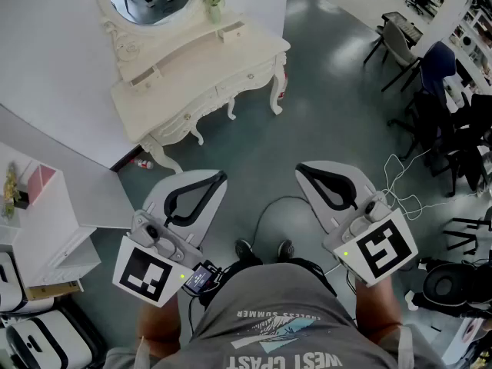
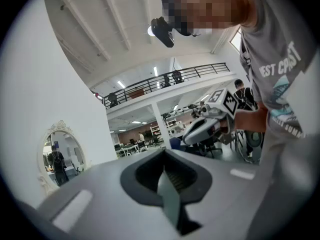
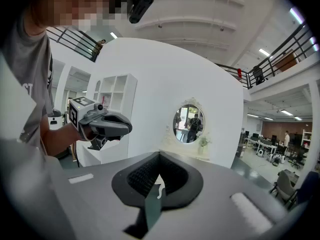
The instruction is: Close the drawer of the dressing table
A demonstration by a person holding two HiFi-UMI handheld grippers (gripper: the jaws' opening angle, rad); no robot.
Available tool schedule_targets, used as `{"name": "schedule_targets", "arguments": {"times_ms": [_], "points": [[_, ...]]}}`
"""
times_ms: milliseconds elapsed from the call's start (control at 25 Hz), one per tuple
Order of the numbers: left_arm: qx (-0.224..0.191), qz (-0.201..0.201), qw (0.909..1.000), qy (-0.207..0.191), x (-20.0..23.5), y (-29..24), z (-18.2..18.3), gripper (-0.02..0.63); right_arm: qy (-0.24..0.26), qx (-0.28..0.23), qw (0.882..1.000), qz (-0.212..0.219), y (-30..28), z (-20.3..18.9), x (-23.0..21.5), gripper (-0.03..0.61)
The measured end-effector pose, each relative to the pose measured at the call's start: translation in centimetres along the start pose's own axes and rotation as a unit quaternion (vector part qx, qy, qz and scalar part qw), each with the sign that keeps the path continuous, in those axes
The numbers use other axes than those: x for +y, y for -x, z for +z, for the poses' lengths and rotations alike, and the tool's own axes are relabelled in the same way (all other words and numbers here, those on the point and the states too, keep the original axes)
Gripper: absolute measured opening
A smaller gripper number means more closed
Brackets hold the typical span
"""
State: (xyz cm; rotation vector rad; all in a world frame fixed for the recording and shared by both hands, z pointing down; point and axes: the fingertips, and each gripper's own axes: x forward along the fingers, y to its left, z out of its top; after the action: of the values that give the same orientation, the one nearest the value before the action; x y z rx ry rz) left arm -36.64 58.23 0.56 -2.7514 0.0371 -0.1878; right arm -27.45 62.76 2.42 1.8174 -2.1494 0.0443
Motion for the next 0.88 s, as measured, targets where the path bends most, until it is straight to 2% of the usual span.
{"name": "schedule_targets", "arguments": {"times_ms": [600,880], "points": [[-0.004,-0.010,0.9999,-0.001,1.8,0.2,-1.5,0.003,-0.002,0.006,1.000,-0.012,-2.2,0.0,0.1,0.000],[-0.008,-0.019,0.9998,0.000,2.9,0.7,-2.5,0.003,-0.036,-0.015,0.999,-0.030,-3.5,0.8,0.0,0.002]]}}
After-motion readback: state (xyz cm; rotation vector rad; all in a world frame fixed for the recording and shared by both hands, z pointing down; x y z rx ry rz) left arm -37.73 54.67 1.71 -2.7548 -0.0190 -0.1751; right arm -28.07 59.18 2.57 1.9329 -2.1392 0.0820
